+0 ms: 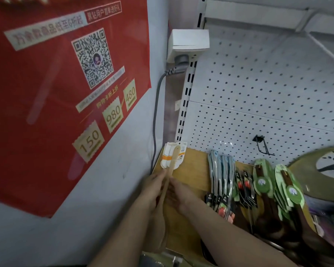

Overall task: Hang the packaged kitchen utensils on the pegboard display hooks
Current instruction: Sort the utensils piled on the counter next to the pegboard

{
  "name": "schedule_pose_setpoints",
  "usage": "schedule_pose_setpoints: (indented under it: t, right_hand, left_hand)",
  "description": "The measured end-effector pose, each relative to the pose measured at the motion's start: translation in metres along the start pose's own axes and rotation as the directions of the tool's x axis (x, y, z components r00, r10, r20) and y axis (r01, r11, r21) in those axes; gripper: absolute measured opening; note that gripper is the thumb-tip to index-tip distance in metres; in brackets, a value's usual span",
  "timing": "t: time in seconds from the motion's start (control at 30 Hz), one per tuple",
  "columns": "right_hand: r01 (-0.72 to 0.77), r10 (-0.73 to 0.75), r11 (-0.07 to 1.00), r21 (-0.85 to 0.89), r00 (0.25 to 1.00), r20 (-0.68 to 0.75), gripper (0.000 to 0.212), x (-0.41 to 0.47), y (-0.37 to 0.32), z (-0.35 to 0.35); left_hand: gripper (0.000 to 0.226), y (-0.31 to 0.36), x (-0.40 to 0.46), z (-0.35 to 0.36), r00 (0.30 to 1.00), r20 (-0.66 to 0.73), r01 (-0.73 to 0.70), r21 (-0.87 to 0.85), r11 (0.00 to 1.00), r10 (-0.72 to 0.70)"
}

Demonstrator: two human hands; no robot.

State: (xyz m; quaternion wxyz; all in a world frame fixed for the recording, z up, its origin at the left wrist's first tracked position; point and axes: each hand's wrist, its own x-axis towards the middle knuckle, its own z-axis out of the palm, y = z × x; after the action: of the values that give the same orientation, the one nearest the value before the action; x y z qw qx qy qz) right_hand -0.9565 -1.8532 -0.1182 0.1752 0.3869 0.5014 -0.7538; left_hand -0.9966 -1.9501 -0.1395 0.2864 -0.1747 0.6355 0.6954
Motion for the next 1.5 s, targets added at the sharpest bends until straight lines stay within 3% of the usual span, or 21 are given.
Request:
schedule_pose_setpoints:
  t: [0.2,0.3,0.67,0.83,0.93,1.03,1.2,1.33,1.5]
  right_hand:
    - [0.059,-0.058,0.998,0.016,0.995,-0.077,0.014,0.006,0.012,-0.006]
    - [0.096,-0.095,0.995,0.008,0.991,-0.096,0.019,0.002,0.018,-0.009]
    - [0.133,-0.132,0.99,-0.043,0.991,0.032,0.011,-0.033,0.04,-0.03]
    - [0.18,-0.182,0.983,0.029,0.98,0.076,0.013,-0.06,0.053,-0.051]
    - [0.211,-0.218,0.974,0.079,0.97,0.103,0.02,-0.084,0.057,-0.074]
    - [0.258,-0.268,0.962,0.095,0.955,0.127,0.016,-0.114,0.064,-0.109]
    - [0.345,-0.359,0.923,0.168,0.932,0.057,0.024,-0.167,0.09,-0.204]
    - [0.417,-0.424,0.888,0.195,0.906,-0.007,0.016,-0.219,0.122,-0.297]
    - [0.469,-0.446,0.846,0.254,0.883,-0.146,0.008,-0.289,0.161,-0.409]
  left_hand:
    - [0.026,0.003,-0.006,0.004,1.0,0.023,0.008,-0.056,0.998,-0.007]
    - [0.026,0.002,-0.006,0.003,0.999,0.036,0.018,-0.073,0.997,-0.016]
    - [0.029,0.025,-0.014,0.021,0.993,0.042,-0.112,-0.07,0.991,0.115]
    - [0.012,0.027,-0.043,0.047,0.987,-0.011,-0.159,-0.11,0.981,0.159]
    - [0.014,0.021,-0.071,0.069,0.982,-0.02,-0.188,-0.134,0.973,0.187]
    - [0.007,0.009,-0.105,0.105,0.977,-0.009,-0.212,-0.105,0.972,0.212]
    - [0.024,-0.031,-0.173,0.187,0.972,0.063,-0.22,-0.088,0.971,0.226]
    - [0.009,-0.081,-0.232,0.267,0.952,0.146,-0.263,-0.059,0.963,0.268]
    - [0.009,-0.146,-0.301,0.371,0.935,0.267,-0.232,-0.038,0.972,0.234]
